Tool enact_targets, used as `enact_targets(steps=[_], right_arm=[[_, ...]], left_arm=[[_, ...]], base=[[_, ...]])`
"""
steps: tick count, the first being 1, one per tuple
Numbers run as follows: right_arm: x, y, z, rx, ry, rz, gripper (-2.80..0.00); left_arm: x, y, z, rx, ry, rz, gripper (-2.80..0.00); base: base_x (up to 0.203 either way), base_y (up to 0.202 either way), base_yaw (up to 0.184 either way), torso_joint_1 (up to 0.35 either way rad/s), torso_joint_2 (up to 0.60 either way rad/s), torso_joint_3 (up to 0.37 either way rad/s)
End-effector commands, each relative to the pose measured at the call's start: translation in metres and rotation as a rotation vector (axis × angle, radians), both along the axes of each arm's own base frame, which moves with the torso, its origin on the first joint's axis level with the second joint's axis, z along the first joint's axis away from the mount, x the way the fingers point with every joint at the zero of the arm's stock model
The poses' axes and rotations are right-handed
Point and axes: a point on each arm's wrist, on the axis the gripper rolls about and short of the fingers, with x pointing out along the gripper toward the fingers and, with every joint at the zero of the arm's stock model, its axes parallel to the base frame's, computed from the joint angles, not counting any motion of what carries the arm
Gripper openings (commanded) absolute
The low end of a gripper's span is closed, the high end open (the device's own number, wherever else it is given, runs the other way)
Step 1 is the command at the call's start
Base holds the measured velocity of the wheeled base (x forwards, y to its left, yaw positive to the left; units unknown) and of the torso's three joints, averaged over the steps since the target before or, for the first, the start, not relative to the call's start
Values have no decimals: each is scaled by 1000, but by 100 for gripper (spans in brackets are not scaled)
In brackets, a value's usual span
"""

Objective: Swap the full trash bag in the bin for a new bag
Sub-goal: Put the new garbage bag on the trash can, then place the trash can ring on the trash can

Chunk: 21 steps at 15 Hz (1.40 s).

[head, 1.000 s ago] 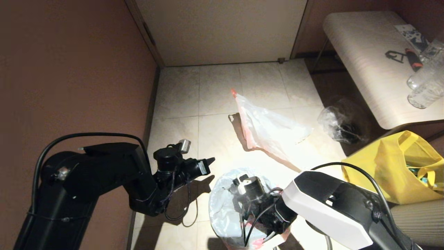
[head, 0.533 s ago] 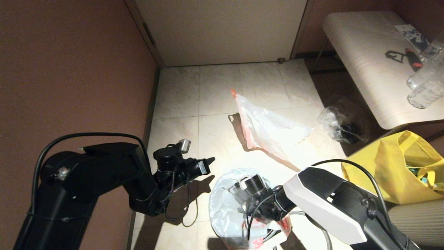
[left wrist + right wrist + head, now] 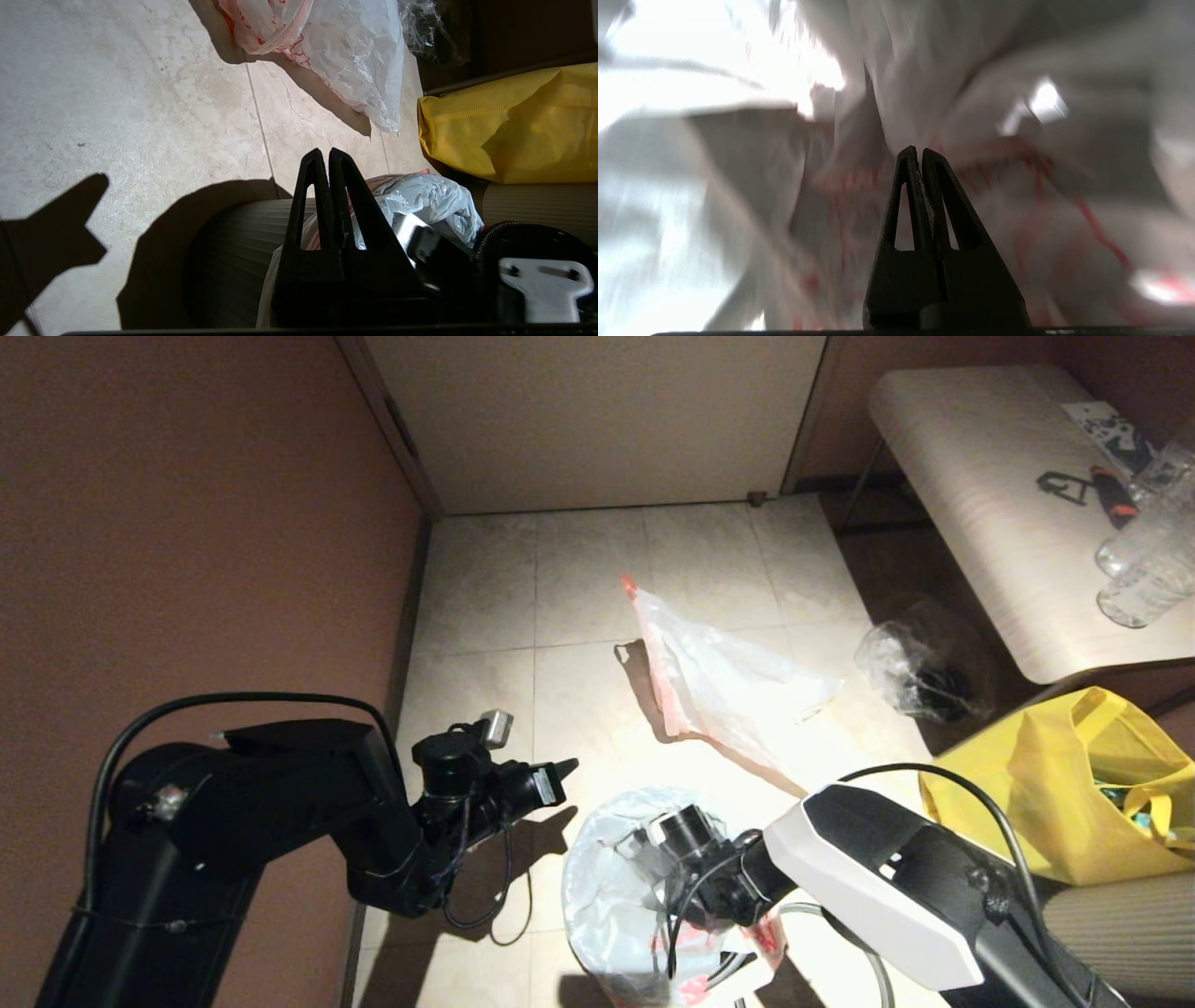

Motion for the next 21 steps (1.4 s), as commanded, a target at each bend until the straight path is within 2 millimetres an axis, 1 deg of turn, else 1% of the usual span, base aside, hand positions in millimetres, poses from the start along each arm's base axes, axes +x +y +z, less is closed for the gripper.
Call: enact_targets(steps=[1,3,5,6,7,8,9,10,11,12,13,14,16,18,20,21], right_arm=[[-15,-6,32,10,-4,3,-280],[-51,-19,64,33,13,7,-280],[-88,-38,94,68,6,9,-280],[-106,-50,107,89,-4,3,-280],[-120,-66,116,102,-11,-13,-280],[-128,-85,120,109,-14,-46,-280],[-128,-110,123,114,-21,-110,-280],[-127,-131,126,116,-27,-169,-280],[-124,-149,122,99,-14,-217,-280],[-119,-164,111,63,13,-248,-280],[-114,-173,100,32,38,-260,-280],[-107,-177,91,8,55,-263,-280],[-83,-190,73,-51,67,-259,-280],[-64,-208,52,-151,92,-207,-280],[-38,-222,35,-176,88,-176,-280],[-27,-226,23,-181,94,-151,-280]], left_arm=[[0,0,0,-3,-3,-2,-280],[0,0,0,-3,-3,-3,-280],[0,-1,-1,1,-2,-3,-280],[0,-1,-2,1,-1,-3,-280],[-1,-1,-3,1,0,-4,-280],[-1,-1,-3,3,-1,-5,-280],[-1,-1,-3,3,-1,-5,-280],[-1,-1,-4,4,2,-3,-280],[-1,-1,-4,5,3,-3,-280],[0,-1,-4,4,3,-3,-280],[0,-1,-4,4,2,-3,-280],[0,-1,-4,4,2,-3,-280],[0,-1,-4,4,2,-3,-280],[0,-1,-4,4,2,-3,-280],[0,-1,-4,4,3,-3,-280],[0,-1,-4,6,3,-3,-280]], base=[[0,0,0,0,0,0],[0,0,0,0,0,0],[0,0,0,0,0,0],[0,0,0,0,0,0],[0,0,0,0,0,0],[0,0,0,0,0,0],[0,0,0,0,0,0],[0,0,0,0,0,0],[0,0,0,0,0,0],[0,0,0,0,0,0],[0,0,0,0,0,0],[0,0,0,0,0,0],[0,0,0,0,0,0],[0,0,0,0,0,0],[0,0,0,0,0,0],[0,0,0,0,0,0]])
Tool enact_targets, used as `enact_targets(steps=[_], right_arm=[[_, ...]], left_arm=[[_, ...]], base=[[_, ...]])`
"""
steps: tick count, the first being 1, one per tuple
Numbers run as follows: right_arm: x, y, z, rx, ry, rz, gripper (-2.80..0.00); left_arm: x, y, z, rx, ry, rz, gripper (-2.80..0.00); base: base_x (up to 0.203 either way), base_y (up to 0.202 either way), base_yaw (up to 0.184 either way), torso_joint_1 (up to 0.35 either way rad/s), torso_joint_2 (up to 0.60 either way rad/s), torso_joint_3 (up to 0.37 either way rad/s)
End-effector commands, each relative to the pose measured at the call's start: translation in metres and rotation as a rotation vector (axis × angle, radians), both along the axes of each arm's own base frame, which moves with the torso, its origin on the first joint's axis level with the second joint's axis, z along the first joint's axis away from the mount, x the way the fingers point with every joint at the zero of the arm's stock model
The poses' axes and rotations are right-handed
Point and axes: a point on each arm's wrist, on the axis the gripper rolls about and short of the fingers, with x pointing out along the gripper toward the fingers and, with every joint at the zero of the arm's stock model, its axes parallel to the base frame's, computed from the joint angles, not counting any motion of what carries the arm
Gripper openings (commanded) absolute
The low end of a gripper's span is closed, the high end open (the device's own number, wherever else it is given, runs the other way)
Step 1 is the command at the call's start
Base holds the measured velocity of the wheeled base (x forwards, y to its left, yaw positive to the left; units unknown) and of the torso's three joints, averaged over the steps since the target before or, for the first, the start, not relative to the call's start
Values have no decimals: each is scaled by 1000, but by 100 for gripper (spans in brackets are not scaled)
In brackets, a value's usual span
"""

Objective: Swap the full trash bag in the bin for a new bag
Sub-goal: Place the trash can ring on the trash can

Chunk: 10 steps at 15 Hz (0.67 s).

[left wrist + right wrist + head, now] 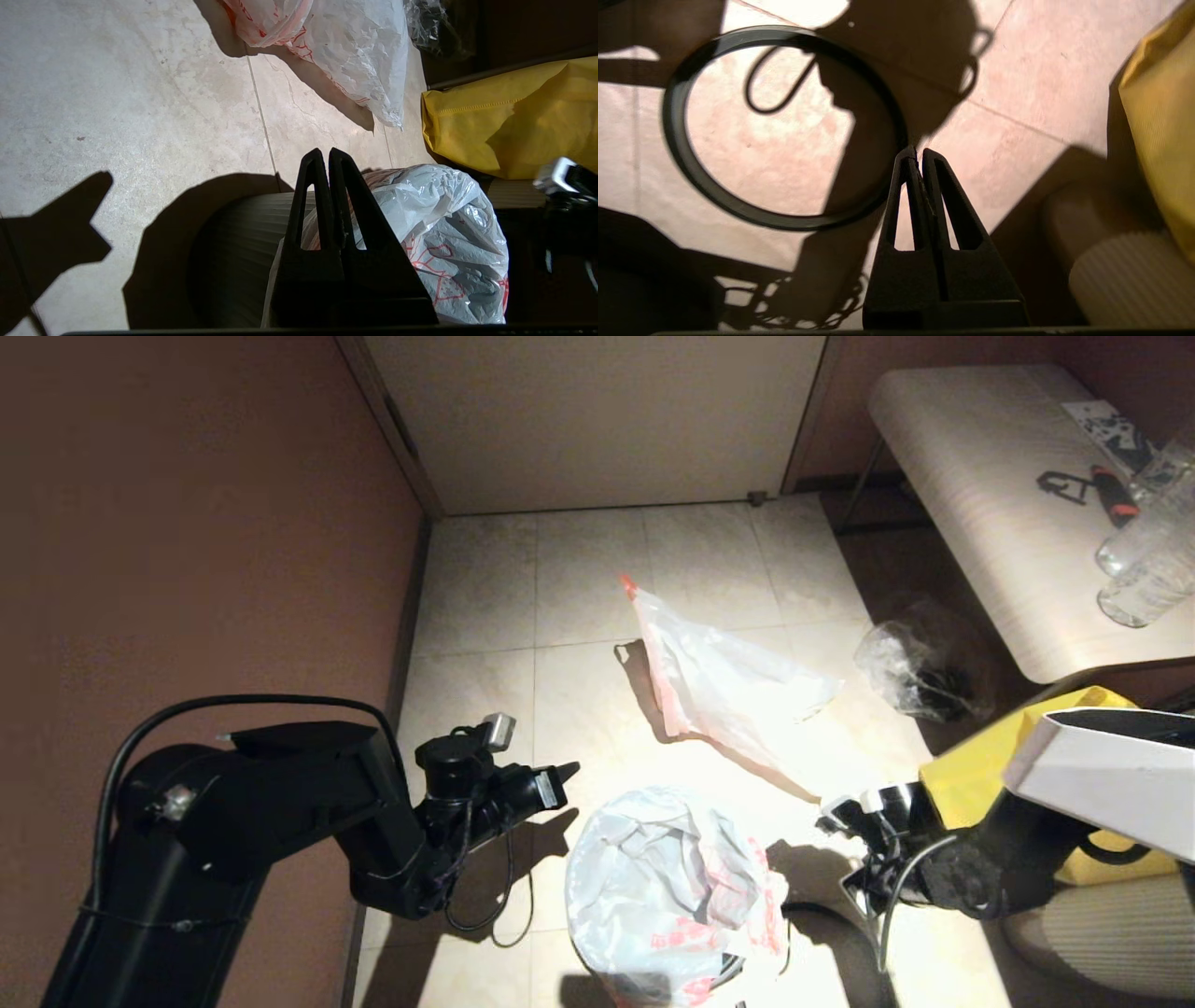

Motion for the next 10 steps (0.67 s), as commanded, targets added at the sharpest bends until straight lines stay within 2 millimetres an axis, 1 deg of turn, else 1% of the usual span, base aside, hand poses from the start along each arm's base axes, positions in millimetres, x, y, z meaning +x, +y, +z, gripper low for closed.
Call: enact_targets(steps=[1,3,5,6,7,9,10], right_arm=[[15,-7,-37,-24,58,17,-280],[32,-6,-56,-45,97,53,-280],[43,-4,-81,-67,179,79,-280],[44,-4,-98,-78,235,89,-280],[45,-4,-110,-90,283,102,-280],[44,-2,-122,-111,343,131,-280],[45,-2,-129,-117,350,142,0]], left_arm=[[0,0,0,-3,-4,-1,-280],[0,0,0,-3,-4,-1,-280],[0,-1,-1,-2,-1,-2,-280],[0,-1,-1,-2,-1,-3,-280],[0,-3,-1,-2,-1,-6,-280],[0,-3,-2,0,1,-7,-280],[0,-3,-2,0,1,-5,-280]], base=[[0,0,0,0,0,0],[0,0,0,0,0,0],[0,0,0,0,0,0],[0,0,0,0,0,0],[0,0,0,0,0,0],[0,0,0,0,0,0],[0,0,0,0,0,0]])
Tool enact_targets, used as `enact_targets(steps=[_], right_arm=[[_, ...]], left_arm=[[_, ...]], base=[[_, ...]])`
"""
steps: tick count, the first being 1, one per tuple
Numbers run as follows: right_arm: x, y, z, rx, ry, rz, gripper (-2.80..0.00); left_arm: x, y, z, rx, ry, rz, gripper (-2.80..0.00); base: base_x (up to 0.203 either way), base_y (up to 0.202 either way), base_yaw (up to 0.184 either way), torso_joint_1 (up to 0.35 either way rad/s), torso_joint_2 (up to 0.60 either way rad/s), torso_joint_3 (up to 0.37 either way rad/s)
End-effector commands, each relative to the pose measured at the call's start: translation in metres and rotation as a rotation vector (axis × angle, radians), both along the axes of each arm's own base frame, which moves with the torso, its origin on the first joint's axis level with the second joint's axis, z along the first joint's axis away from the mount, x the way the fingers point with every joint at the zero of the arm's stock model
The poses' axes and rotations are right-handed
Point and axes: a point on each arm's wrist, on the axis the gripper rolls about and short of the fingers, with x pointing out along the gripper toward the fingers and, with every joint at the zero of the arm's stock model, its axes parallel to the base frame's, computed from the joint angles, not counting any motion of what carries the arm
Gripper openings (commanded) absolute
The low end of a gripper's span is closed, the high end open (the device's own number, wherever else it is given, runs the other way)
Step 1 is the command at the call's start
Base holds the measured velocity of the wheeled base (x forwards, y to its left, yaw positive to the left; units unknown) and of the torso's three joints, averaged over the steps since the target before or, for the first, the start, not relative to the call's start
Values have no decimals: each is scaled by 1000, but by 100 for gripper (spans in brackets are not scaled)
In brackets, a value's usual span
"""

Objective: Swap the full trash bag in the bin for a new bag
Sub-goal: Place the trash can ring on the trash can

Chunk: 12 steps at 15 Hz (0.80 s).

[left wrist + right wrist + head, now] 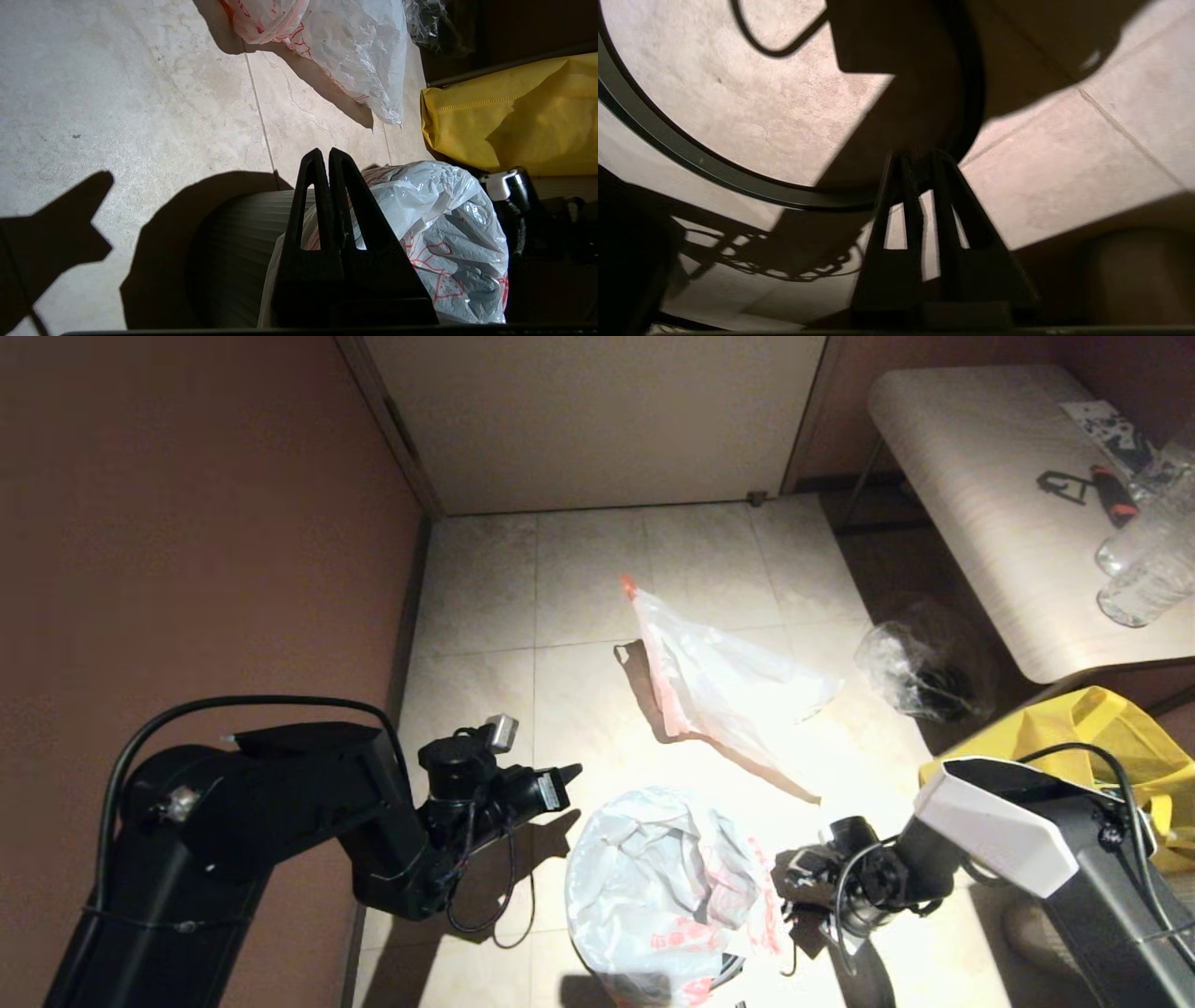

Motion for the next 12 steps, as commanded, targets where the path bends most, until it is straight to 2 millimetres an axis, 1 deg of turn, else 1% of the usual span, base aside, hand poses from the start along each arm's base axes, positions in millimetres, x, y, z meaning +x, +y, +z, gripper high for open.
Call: enact_targets(steps=[1,2,4,6,8,12], right_arm=[[-1,0,-21,-1,38,23,0],[2,2,-22,29,40,38,0],[16,4,-27,46,2,42,0],[26,1,-31,52,-20,35,0],[31,-6,-39,44,-24,42,0],[37,-14,-60,29,-27,55,0]], left_arm=[[0,-1,0,-3,-3,-2,-280],[0,-1,-1,-3,-2,-3,-280],[0,-1,-1,-2,-2,-4,-280],[0,-1,-1,-3,-2,-3,-280],[0,-1,-1,-2,-3,-4,-280],[0,-1,-1,-3,-3,-3,-280]], base=[[0,0,0,0,0,0],[0,0,0,0,0,0],[0,0,0,0,0,0],[0,0,0,0,0,0],[0,0,0,0,0,0],[0,0,0,0,0,0]])
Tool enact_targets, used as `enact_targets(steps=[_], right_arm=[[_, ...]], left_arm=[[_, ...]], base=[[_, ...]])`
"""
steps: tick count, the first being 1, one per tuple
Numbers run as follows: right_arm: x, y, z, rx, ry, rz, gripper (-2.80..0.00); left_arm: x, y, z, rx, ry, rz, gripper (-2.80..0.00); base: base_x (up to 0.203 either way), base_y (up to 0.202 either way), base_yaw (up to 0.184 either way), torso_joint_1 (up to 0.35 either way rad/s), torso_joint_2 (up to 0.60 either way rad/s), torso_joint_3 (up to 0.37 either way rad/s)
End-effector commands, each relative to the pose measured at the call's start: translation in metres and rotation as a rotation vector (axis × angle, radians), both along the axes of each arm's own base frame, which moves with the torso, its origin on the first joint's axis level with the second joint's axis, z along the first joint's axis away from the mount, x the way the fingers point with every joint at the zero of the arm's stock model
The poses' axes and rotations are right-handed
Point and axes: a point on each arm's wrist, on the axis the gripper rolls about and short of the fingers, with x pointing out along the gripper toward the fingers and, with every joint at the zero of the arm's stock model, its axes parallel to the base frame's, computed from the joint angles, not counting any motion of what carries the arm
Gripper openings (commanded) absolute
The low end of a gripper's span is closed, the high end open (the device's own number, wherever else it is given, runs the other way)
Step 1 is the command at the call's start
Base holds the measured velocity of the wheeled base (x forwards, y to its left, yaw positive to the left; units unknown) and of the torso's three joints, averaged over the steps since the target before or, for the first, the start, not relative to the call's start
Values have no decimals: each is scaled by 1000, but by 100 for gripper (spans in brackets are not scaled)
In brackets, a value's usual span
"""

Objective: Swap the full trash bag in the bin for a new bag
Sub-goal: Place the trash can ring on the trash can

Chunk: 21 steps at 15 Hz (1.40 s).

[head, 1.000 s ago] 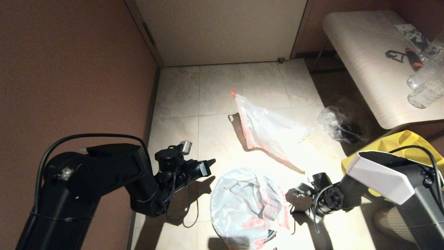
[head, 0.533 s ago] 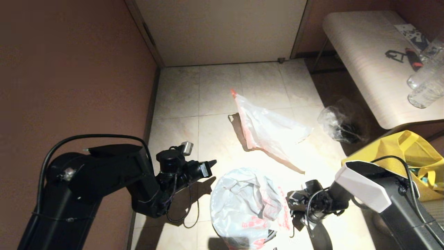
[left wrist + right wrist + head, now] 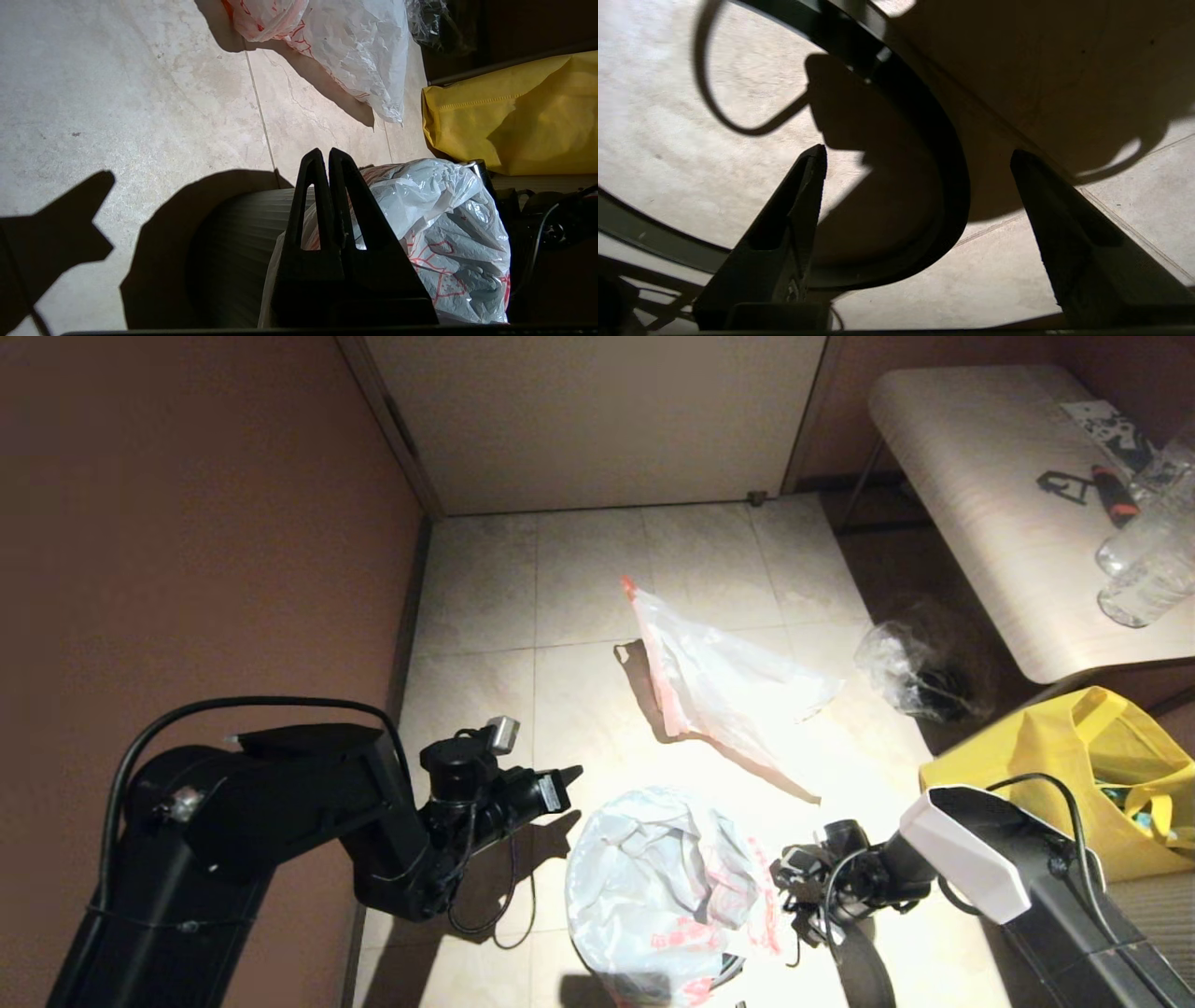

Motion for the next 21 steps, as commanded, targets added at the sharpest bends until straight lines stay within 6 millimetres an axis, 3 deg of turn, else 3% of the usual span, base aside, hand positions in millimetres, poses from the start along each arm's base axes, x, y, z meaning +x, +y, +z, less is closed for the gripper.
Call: enact_targets(steps=[1,2,3,13,16,21], right_arm=[[-3,-3,-20,-6,19,-1,0],[-2,-6,-21,-15,23,10,0],[-3,-6,-21,-17,30,12,-280],[0,-10,-15,-42,32,-11,-280],[2,-20,24,-41,-3,-75,-280],[-10,-30,119,-72,-227,-197,-280]], left_arm=[[0,0,0,-6,-5,-2,-280],[0,-1,0,-6,-9,-3,-280],[-1,-2,0,-6,-14,-6,-280],[-1,-2,-1,-6,-13,-8,-280],[-1,-2,0,-6,-14,-8,-280],[-2,-2,0,-6,-15,-8,-280]], base=[[0,0,0,0,0,0],[0,0,0,0,0,0],[0,0,0,0,0,0],[0,0,0,0,0,0],[0,0,0,0,0,0],[0,0,0,0,0,0]])
